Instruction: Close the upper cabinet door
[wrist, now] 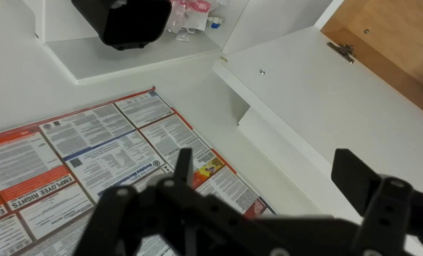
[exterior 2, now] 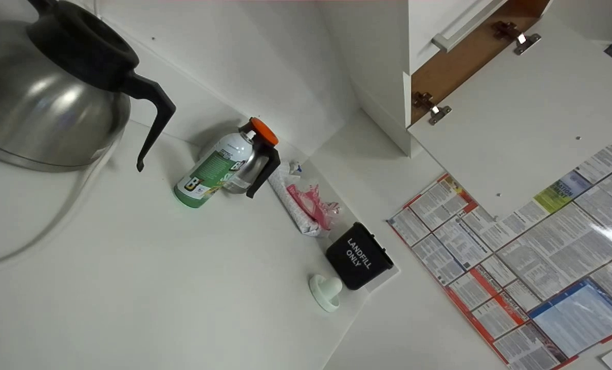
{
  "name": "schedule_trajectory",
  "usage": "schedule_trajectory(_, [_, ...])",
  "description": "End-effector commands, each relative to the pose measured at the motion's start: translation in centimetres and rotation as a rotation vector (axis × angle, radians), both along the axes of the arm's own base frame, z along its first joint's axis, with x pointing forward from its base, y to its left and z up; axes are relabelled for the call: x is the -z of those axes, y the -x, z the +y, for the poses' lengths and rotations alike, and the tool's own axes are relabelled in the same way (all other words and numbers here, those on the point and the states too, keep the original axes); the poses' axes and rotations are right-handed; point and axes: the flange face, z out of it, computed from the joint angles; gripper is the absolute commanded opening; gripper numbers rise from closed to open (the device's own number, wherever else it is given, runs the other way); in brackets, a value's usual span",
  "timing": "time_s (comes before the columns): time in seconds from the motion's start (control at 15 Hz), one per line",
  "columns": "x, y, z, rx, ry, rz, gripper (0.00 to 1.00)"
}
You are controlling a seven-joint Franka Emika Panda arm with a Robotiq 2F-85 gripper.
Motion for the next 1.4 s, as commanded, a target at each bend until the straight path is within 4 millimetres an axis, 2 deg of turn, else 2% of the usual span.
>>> schedule_trajectory(0.0, [-1.2, -3.1, -4.4, -0.026, -0.051, -0.048, 1.0])
schedule_trajectory(0.2, [-0.8, -4.8, -7.3, -0.043, -0.126, -0.091, 1.0])
schedule_trajectory(0.33, [-0.1, -6.1, -8.3, -0.066, -0.192, -0.109, 1.0])
schedule_trajectory(0.4, [0.4, -6.6, -8.3, -0.071, -0.228, -0.104, 1.0])
schedule_trajectory(0.47, [0.9, -5.3, -8.1, -0.057, -0.205, -0.107, 1.0])
schedule_trajectory(0.8, [1.3, -7.1, -8.4, -0.047, -0.224, -0.098, 1.0])
schedule_trajectory(1.0, [1.1, -9.2, -9.6, 0.04, -0.313, -0.174, 1.0])
schedule_trajectory(1.33, [2.1, -13.5, -10.6, 0.018, -0.435, -0.153, 1.0])
